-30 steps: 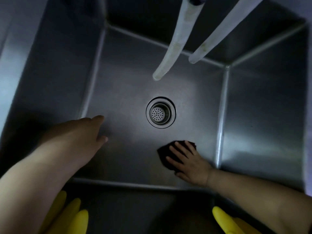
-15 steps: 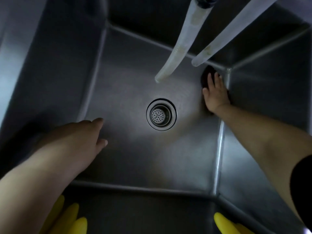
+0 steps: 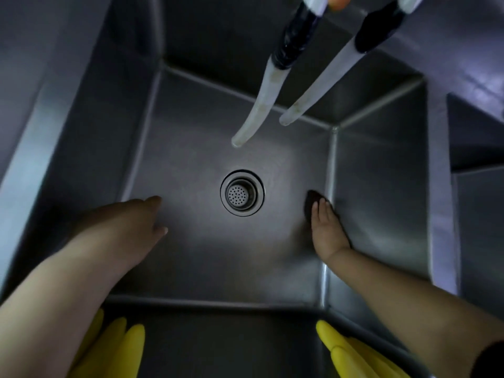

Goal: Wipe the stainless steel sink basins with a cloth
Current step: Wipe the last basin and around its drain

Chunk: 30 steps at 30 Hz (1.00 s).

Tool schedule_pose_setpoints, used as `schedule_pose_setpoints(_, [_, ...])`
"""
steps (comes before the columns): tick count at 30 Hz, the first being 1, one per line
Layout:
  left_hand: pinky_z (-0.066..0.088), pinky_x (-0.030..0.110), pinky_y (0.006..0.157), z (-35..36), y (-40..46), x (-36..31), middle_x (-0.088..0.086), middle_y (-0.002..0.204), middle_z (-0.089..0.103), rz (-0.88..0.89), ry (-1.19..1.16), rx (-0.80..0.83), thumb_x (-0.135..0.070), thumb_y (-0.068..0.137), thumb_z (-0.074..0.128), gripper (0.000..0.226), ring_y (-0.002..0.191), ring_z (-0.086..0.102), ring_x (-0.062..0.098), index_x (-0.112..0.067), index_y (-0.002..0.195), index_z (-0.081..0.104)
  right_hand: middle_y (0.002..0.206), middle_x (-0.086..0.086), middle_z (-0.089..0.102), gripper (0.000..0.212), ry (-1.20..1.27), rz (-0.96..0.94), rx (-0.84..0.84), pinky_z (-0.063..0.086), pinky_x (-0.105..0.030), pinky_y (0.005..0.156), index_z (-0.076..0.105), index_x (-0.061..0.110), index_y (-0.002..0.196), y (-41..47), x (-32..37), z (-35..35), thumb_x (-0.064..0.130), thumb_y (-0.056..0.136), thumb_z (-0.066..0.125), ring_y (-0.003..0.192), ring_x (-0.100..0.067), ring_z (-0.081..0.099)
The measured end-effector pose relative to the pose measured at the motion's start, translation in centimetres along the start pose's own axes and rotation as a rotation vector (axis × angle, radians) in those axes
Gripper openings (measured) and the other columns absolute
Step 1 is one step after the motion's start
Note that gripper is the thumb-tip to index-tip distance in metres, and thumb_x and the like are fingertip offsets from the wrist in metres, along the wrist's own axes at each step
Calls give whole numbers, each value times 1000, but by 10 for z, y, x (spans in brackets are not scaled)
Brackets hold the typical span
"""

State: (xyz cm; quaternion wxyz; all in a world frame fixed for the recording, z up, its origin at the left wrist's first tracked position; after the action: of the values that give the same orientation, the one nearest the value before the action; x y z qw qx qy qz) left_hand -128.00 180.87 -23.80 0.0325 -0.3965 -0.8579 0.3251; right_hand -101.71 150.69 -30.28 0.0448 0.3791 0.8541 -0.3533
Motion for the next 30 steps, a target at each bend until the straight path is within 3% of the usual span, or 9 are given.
schedule_pose_setpoints(8, [44, 32, 97, -4, -3, -3, 3, 140, 49, -36, -34, 67, -43, 93, 45, 54, 122, 52, 25, -26, 142, 33, 157, -20, 8, 56, 64, -117, 324, 12, -31, 117, 8, 4, 150, -75, 2, -29, 2, 99, 30, 144, -31, 16])
schedule_pose_setpoints(11, [45, 30, 91, -15, -15, -7, 4, 135, 54, -13, -9, -40, -37, 94, 44, 46, 118, 55, 25, -24, 138, 41, 155, -12, 25, 46, 348, -62, 187, 27, -24, 110, 32, 11, 146, -91, -4, -54, 11, 101, 33, 140, -27, 29])
schedule_pose_setpoints(13, [45, 32, 90, -26, -22, -9, 5, 133, 56, -7, -4, -108, -34, 94, 45, 45, 116, 56, 26, -23, 137, 43, 151, -5, 35, 44, 478, 2, 105, 43, -14, 88, 41, 17, 143, -99, -9, -69, 13, 99, 37, 134, -24, 39])
schedule_pose_setpoints(17, [49, 36, 89, -47, -32, -22, 8, 130, 58, 26, -3, -100, -30, 95, 44, 44, 112, 58, 30, -20, 137, 43, 151, -3, 35, 58, 691, 84, -43, 34, -26, 105, 44, 16, 142, -116, -10, -100, -6, 88, 42, 133, -23, 40])
schedule_pose_setpoints(20, [48, 37, 85, -62, -42, -31, 9, 130, 57, 49, 23, -89, -29, 95, 43, 45, 112, 57, 32, -21, 140, 41, 134, -4, 54, 52, 879, 116, -164, 47, -15, 67, 49, 19, 137, -130, -9, -120, -2, 90, 42, 96, -16, 65])
schedule_pose_setpoints(23, [48, 35, 81, -76, -54, -38, 7, 128, 58, 63, 82, -129, -31, 95, 43, 43, 109, 58, 29, -23, 138, 42, 103, 3, 60, 45, 1032, 139, -221, 37, -7, 38, 50, 24, 134, -144, -8, -135, 4, 94, 42, 52, 1, 58])
schedule_pose_setpoints(26, [48, 33, 79, -87, -73, -53, 5, 127, 59, 89, 72, -147, -32, 95, 43, 45, 109, 59, 28, -25, 139, 40, 78, 11, 59, 37, 1092, 122, -257, 42, -16, 47, 56, 25, 121, -159, -3, -154, 5, 93, 42, 57, -2, 59])
schedule_pose_setpoints(28, [48, 32, 80, -94, -91, -69, 4, 126, 60, 106, -4, -161, -34, 93, 45, 47, 109, 59, 27, -27, 140, 38, 75, 8, 59, 34, 1155, 115, -267, 44, -23, 55, 58, 23, 118, -169, 4, -168, 6, 92, 44, 65, -7, 60])
schedule_pose_setpoints(30, [51, 35, 83, -97, -111, -87, 3, 126, 60, 141, -122, -195, -35, 91, 48, 49, 108, 60, 28, -27, 138, 37, 80, 8, 61, 35, 1184, 58, -309, 44, -16, 57, 56, 24, 121, -182, 15, -182, 6, 92, 47, 69, -6, 61])
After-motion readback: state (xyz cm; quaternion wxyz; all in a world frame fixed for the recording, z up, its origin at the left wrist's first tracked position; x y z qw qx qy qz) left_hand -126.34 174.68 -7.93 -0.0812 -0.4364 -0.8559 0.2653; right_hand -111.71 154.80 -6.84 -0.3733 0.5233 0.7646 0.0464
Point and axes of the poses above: each hand's wrist, its own y-axis towards the middle knuckle, its own z-axis out of the palm, x = y × z, the point moved 2 cm from there along y, towards the middle knuckle
